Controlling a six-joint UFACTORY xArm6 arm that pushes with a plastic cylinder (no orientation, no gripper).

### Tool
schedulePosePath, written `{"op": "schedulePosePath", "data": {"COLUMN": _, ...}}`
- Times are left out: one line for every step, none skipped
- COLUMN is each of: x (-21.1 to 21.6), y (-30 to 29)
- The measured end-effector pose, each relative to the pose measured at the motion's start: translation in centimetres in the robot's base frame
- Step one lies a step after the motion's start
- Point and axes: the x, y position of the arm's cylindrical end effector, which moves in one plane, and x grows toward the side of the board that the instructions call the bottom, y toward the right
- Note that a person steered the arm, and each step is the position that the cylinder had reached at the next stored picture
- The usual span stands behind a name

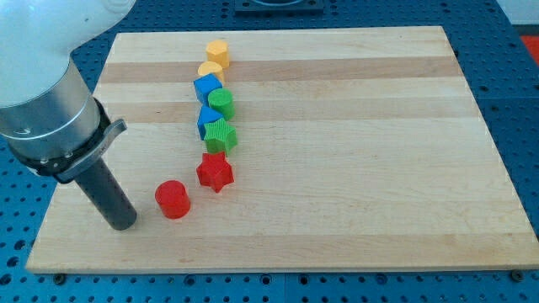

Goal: Point at bottom center

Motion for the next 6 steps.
{"op": "schedulePosePath", "data": {"x": -0.3, "y": -0.4}}
{"op": "schedulePosePath", "data": {"x": -2.0, "y": 0.0}}
{"op": "schedulePosePath", "data": {"x": -2.6, "y": 0.4}}
{"op": "schedulePosePath", "data": {"x": -2.5, "y": 0.7}}
{"op": "schedulePosePath", "data": {"x": -2.5, "y": 2.7}}
{"op": "schedulePosePath", "data": {"x": -2.5, "y": 4.3}}
